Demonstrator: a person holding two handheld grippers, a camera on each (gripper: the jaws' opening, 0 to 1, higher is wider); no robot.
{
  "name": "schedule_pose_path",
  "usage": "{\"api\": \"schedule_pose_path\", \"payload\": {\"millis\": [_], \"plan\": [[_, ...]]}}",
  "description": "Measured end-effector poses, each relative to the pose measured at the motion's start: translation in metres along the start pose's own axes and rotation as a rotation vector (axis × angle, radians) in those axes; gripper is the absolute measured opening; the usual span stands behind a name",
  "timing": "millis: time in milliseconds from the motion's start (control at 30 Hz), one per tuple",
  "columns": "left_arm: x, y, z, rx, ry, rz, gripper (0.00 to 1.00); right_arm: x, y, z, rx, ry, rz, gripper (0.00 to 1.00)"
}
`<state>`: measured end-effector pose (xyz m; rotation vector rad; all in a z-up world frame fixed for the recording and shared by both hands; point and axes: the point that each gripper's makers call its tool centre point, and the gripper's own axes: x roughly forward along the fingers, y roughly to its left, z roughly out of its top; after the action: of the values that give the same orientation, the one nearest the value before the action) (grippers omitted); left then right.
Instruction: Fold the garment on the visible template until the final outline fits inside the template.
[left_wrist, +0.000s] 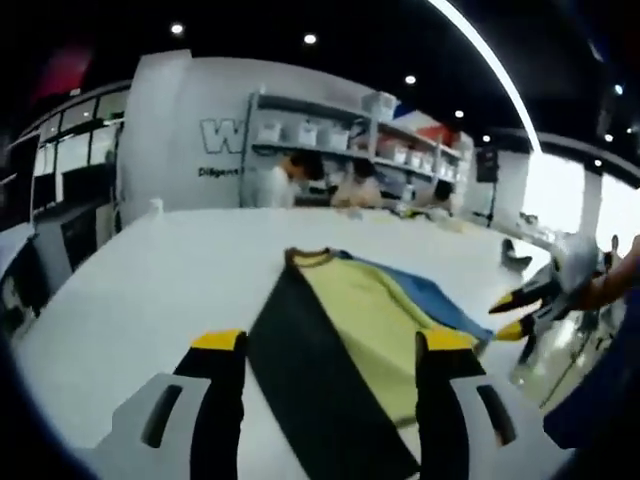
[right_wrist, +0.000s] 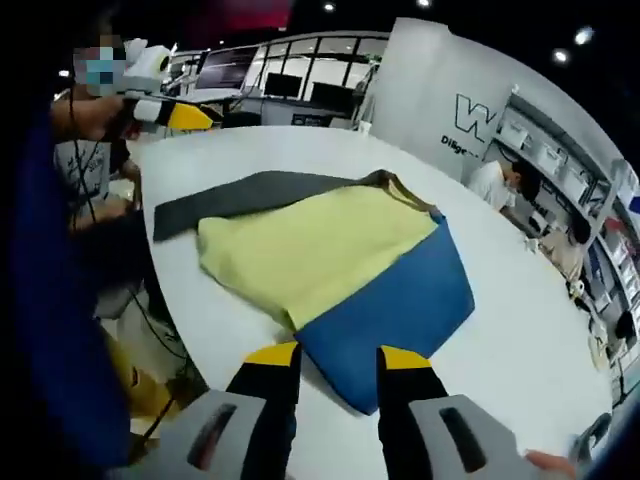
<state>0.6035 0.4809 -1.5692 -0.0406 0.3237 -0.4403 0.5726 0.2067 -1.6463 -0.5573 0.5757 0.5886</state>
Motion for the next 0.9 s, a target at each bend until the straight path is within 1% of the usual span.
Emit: {"api": "schedule_pose_path", "payload": {"millis": [100, 133, 233, 300, 367, 400, 433, 500, 567, 667, 733, 767, 800, 867, 900], "plan": [[-0.003, -0.003, -0.004, 0.000, 0.003, 0.001, 0.67, 0.005, 0.002, -0.006, -0.075, 0.023, -0.019, 0.25], [-0.004, -0.004, -0.005, -0.001, 0.004, 0.000, 0.67, 0.007, 0.003, -0.008, -0.073, 0.028, -0.022, 0.26], [-0.003, -0.005, -0.012, 0.000, 0.014, -0.005, 0.67, 0.011, 0.005, -0.010, -0.132, 0.044, -0.037, 0.25], [-0.005, -0.007, -0.012, 0.000, 0.014, -0.008, 0.66, 0.013, 0.005, -0.011, -0.157, 0.049, -0.051, 0.25], [-0.006, -0.007, -0.015, -0.005, 0.019, -0.010, 0.66, 0.018, 0.003, -0.014, -0.197, 0.067, -0.063, 0.24], [-0.006, -0.007, -0.016, -0.005, 0.021, -0.010, 0.66, 0.020, 0.002, -0.015, -0.212, 0.075, -0.068, 0.21], [-0.006, -0.006, -0.017, -0.007, 0.022, -0.011, 0.66, 0.021, 0.001, -0.014, -0.221, 0.066, -0.069, 0.20], [-0.007, -0.004, -0.017, -0.014, 0.019, -0.010, 0.65, 0.025, -0.004, -0.014, -0.219, 0.076, -0.079, 0.16], [-0.007, -0.004, -0.016, -0.010, 0.016, -0.008, 0.65, 0.024, -0.008, -0.012, -0.205, 0.077, -0.078, 0.09], [-0.009, -0.003, -0.014, -0.007, 0.012, -0.003, 0.64, 0.018, -0.014, -0.001, -0.153, 0.045, -0.075, 0.00], [-0.009, -0.003, -0.014, -0.009, 0.008, -0.003, 0.63, 0.014, -0.019, 0.002, -0.084, 0.036, -0.081, 0.00], [-0.009, -0.002, -0.014, -0.010, 0.008, -0.003, 0.63, 0.010, -0.027, 0.003, -0.013, 0.025, -0.097, 0.00], [-0.008, -0.002, -0.014, -0.010, 0.009, -0.002, 0.63, 0.009, -0.032, 0.005, 0.000, 0.020, -0.109, 0.00], [-0.007, -0.002, -0.015, -0.011, 0.009, -0.003, 0.62, 0.003, -0.035, 0.011, 0.014, 0.015, -0.117, 0.00], [-0.006, -0.002, -0.016, -0.014, 0.010, -0.005, 0.62, 0.003, -0.039, 0.011, 0.024, 0.003, -0.115, 0.00]]}}
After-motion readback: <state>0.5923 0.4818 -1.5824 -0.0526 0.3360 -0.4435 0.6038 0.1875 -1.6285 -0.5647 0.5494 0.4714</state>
